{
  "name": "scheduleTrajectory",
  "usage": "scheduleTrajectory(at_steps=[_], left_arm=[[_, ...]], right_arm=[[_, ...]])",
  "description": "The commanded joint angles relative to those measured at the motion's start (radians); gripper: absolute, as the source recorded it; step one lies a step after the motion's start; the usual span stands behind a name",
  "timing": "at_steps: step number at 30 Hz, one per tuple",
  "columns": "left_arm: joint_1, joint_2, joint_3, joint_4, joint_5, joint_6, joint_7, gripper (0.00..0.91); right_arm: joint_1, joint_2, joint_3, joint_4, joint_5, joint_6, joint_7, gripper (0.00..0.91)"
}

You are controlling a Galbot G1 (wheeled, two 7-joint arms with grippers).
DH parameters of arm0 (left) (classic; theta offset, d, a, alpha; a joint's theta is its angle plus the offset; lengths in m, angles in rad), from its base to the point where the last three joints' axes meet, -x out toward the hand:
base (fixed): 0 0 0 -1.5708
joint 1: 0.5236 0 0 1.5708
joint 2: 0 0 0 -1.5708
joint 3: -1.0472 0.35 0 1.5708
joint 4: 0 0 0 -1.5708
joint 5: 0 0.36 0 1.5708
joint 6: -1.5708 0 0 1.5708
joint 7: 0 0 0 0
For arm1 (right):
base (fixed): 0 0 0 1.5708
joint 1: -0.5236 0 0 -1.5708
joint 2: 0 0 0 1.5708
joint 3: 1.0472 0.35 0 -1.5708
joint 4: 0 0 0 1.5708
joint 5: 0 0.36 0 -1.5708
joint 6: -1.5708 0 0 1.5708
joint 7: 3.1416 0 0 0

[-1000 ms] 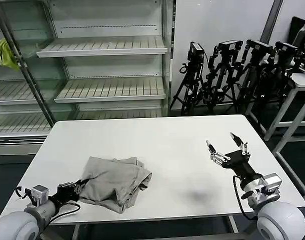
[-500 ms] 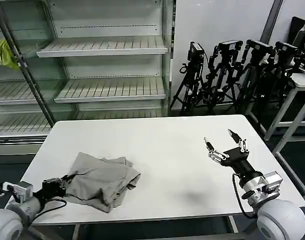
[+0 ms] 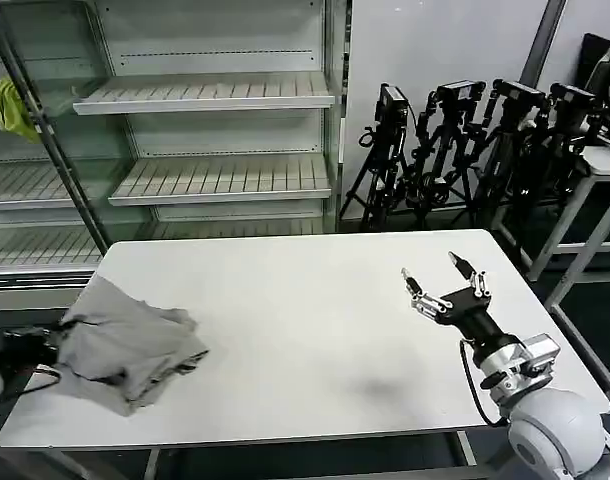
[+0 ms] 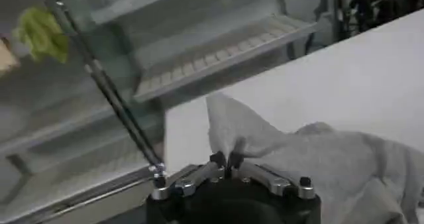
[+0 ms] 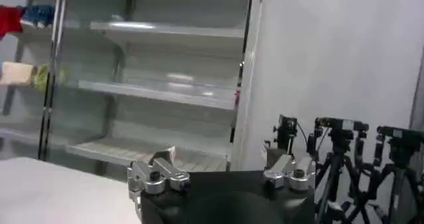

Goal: Fold and organize the clothes.

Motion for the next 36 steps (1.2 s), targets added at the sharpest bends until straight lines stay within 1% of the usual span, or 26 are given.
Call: scheduleTrajectory(at_steps=[1, 2, 7, 8, 9, 10, 13, 15, 17, 18, 19, 20, 21, 23, 24, 27, 30, 33, 36], left_arm=[[0.112, 0.101, -0.307, 0.032, 0.063, -0.009, 0.021, 0.05], [0.11, 0.104, -0.314, 0.032, 0.075, -0.009, 0.025, 0.04], [0.079, 0.13, -0.332, 0.041, 0.194, -0.027, 0.052, 0.05], [0.071, 0.131, -0.317, 0.041, 0.21, -0.028, 0.053, 0.05], [0.047, 0.126, -0.291, 0.037, 0.267, -0.034, 0.067, 0.05], [0.037, 0.123, -0.276, 0.033, 0.273, -0.038, 0.07, 0.04], [0.001, 0.1, -0.203, -0.009, 0.316, -0.034, 0.075, 0.05], [-0.009, 0.068, -0.136, -0.054, 0.332, -0.03, 0.075, 0.05], [-0.005, 0.013, -0.08, -0.104, 0.33, -0.021, 0.076, 0.05], [-0.004, -0.025, -0.023, -0.142, 0.335, -0.02, 0.076, 0.05], [-0.008, -0.046, 0.042, -0.167, 0.342, -0.019, 0.077, 0.05], [-0.017, -0.07, 0.075, -0.177, 0.346, -0.019, 0.076, 0.05], [-0.032, -0.1, 0.145, -0.198, 0.368, -0.019, 0.075, 0.05], [-0.043, -0.128, 0.219, -0.212, 0.392, -0.023, 0.077, 0.05], [-0.058, -0.142, 0.287, -0.218, 0.399, -0.023, 0.077, 0.05], [-0.09, -0.145, 0.359, -0.221, 0.416, -0.026, 0.078, 0.05], [-0.119, -0.123, 0.388, -0.221, 0.408, -0.024, 0.077, 0.05], [-0.153, -0.113, 0.419, -0.219, 0.39, -0.019, 0.07, 0.05], [-0.206, -0.115, 0.491, -0.213, 0.353, -0.006, 0.046, 0.05]], right_arm=[[0.03, 0.006, -0.027, -0.018, 0.006, 0.007, -0.003, 0.907], [0.028, 0.006, -0.026, -0.018, 0.006, 0.007, -0.003, 0.907], [0.002, 0.007, -0.002, -0.017, 0.009, 0.013, -0.003, 0.907], [-0.002, 0.008, 0.003, -0.017, 0.009, 0.013, -0.003, 0.907], [-0.015, 0.012, 0.011, -0.015, 0.008, 0.013, -0.003, 0.907], [-0.024, 0.014, 0.017, -0.013, 0.008, 0.014, -0.003, 0.907], [-0.05, 0.013, 0.03, -0.01, 0.005, 0.015, -0.003, 0.907], [-0.059, 0.014, 0.037, -0.008, 0.003, 0.014, -0.003, 0.907], [-0.066, 0.017, 0.043, -0.006, 0.003, 0.013, -0.002, 0.907], [-0.076, 0.02, 0.047, -0.007, -0.001, 0.013, -0.002, 0.907], [-0.08, 0.022, 0.049, -0.009, -0.003, 0.012, -0.001, 0.907], [-0.084, 0.022, 0.049, -0.011, -0.004, 0.013, -0.001, 0.907], [-0.094, 0.024, 0.049, -0.015, -0.014, 0.013, -0.001, 0.907], [-0.102, 0.028, 0.049, -0.018, -0.021, 0.012, 0.0, 0.907], [-0.107, 0.03, 0.05, -0.018, -0.026, 0.011, 0.001, 0.907], [-0.114, 0.033, 0.055, -0.017, -0.029, 0.007, 0.004, 0.907], [-0.116, 0.034, 0.063, -0.019, -0.03, 0.004, 0.005, 0.907], [-0.117, 0.043, 0.063, -0.025, -0.035, 0.003, 0.006, 0.907], [-0.112, 0.049, 0.054, -0.036, -0.043, 0.003, 0.006, 0.907]])
